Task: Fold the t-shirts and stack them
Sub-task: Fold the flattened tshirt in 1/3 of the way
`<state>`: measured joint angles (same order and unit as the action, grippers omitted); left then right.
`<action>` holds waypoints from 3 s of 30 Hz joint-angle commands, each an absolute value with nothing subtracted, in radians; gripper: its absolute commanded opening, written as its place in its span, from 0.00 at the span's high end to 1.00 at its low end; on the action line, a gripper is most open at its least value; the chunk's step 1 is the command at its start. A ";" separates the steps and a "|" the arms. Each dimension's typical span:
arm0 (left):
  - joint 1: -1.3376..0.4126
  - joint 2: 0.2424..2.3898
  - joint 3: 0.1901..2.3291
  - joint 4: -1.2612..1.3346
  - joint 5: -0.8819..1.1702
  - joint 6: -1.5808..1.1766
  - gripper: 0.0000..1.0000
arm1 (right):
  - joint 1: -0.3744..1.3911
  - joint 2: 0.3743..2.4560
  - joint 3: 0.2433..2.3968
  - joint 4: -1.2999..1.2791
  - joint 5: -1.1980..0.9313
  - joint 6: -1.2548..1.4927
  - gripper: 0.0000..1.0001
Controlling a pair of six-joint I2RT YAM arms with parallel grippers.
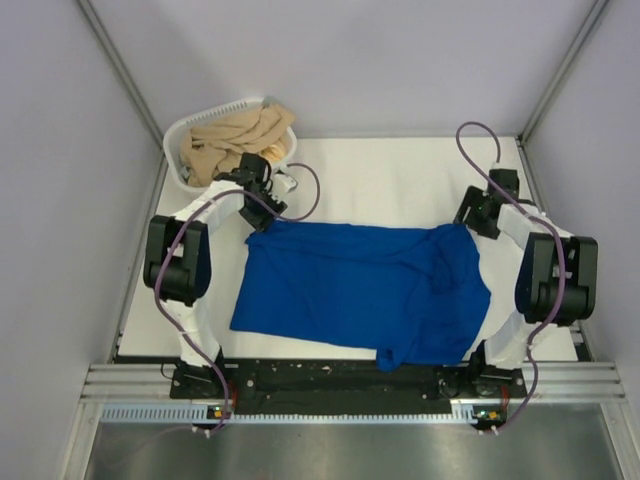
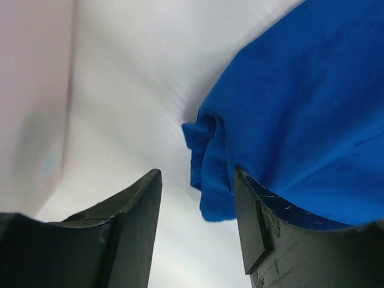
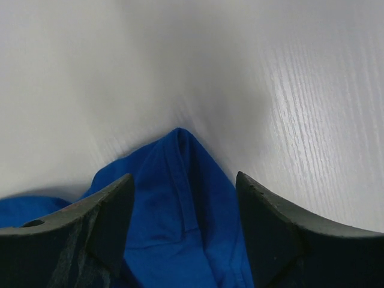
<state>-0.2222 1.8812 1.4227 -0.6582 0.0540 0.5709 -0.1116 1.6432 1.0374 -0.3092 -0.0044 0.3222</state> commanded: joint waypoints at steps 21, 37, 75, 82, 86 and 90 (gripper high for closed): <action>-0.224 1.864 1.410 -0.471 -0.077 0.526 1.00 | -0.167 1.877 1.453 -0.316 -0.063 0.203 1.00; -0.275 1.749 1.289 -0.652 0.083 0.739 0.47 | 0.033 1.762 1.427 -0.468 0.070 0.091 0.32; -0.256 1.752 1.328 -0.716 0.167 0.643 1.00 | 0.104 1.836 1.391 -0.572 0.043 0.071 0.81; -0.256 1.747 1.305 -0.716 0.175 0.647 1.00 | 0.147 1.874 1.404 -0.557 0.136 0.080 0.66; -0.256 1.753 1.315 -0.721 0.172 0.644 1.00 | 0.181 1.902 1.405 -0.549 0.175 0.083 0.65; -0.256 1.749 1.310 -0.721 0.163 0.650 1.00 | 0.183 1.947 1.434 -0.560 0.205 0.083 0.61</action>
